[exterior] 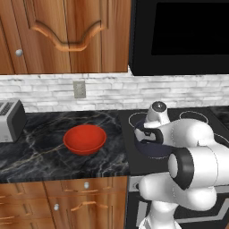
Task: Open the cabinet and move the ladle to the pot. Then close the cabinet.
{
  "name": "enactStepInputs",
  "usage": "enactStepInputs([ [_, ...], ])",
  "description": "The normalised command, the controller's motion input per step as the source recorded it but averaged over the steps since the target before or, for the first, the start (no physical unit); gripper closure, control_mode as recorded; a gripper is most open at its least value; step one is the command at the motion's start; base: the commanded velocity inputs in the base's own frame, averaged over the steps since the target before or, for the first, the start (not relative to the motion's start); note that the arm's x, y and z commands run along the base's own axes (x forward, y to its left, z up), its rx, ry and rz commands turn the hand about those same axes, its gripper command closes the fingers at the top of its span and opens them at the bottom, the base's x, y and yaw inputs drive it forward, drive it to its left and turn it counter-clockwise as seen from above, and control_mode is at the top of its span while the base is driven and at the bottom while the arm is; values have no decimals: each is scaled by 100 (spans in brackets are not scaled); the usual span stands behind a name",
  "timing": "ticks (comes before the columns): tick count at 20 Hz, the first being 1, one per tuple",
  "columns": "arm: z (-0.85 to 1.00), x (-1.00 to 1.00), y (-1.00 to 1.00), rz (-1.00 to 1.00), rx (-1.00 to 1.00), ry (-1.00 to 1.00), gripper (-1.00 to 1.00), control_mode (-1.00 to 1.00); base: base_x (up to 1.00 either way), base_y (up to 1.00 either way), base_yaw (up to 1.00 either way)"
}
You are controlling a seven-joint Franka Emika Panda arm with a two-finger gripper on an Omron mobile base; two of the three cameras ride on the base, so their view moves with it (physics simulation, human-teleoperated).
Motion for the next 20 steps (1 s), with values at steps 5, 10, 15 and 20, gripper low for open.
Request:
enactStepInputs([
  [5, -16, 0, 0, 0, 0, 0, -100, -100, 0, 0, 0],
  [10, -8, -2, -10, 0, 0, 0, -100, -100, 0, 0, 0],
  [15, 0, -12, -17, 0, 0, -1, -100, -100, 0, 0, 0],
  [20, 0, -39, -19, 0, 0, -5, -100, -100, 0, 0, 0],
])
